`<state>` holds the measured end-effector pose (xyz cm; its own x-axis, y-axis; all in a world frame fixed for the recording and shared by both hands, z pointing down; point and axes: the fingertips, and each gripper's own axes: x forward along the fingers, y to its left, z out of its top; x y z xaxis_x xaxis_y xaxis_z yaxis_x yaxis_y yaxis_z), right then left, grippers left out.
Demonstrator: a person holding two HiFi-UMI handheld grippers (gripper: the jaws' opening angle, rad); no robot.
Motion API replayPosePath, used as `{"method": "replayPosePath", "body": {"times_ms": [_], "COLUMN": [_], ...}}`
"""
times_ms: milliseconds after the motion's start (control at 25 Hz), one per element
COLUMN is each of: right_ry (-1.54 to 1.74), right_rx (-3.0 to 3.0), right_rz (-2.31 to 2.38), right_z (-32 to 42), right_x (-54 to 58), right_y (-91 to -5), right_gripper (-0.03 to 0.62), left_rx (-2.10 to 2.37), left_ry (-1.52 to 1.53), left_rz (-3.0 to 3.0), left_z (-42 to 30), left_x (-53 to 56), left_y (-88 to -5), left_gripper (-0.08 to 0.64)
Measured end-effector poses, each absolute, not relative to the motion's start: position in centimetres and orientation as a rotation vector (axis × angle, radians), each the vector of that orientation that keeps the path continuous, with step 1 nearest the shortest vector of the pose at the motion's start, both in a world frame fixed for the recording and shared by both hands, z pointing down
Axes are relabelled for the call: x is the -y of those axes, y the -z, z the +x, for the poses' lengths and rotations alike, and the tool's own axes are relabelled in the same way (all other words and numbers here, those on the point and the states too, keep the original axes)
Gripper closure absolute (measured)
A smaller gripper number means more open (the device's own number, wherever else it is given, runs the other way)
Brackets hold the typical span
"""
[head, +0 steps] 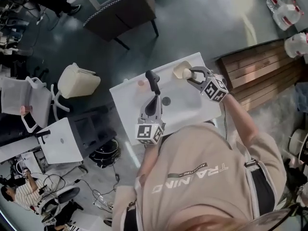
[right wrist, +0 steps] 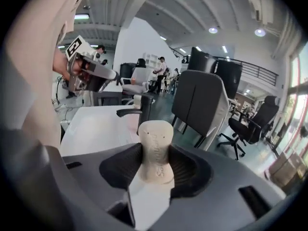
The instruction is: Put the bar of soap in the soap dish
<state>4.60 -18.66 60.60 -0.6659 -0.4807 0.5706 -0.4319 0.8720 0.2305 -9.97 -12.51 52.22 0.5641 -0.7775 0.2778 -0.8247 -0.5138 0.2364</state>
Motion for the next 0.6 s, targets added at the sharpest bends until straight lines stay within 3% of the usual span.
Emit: {"method": "replayPosePath", "body": {"times_ms": [600], "right_ry": [0.333], "right_rx": [1.877], "right_rz": [-0.009], "right_z": [2.8], "right_x": [22.2], "right_y": [-71.3], "right_gripper": [0.426], "left_rx": [1.381], "left_ry": [-0.116], "left_rz": [2.376], "left_z": [-15.7], "left_x": [12.2], "left_y": [-53.0], "left_gripper": [0.549]}}
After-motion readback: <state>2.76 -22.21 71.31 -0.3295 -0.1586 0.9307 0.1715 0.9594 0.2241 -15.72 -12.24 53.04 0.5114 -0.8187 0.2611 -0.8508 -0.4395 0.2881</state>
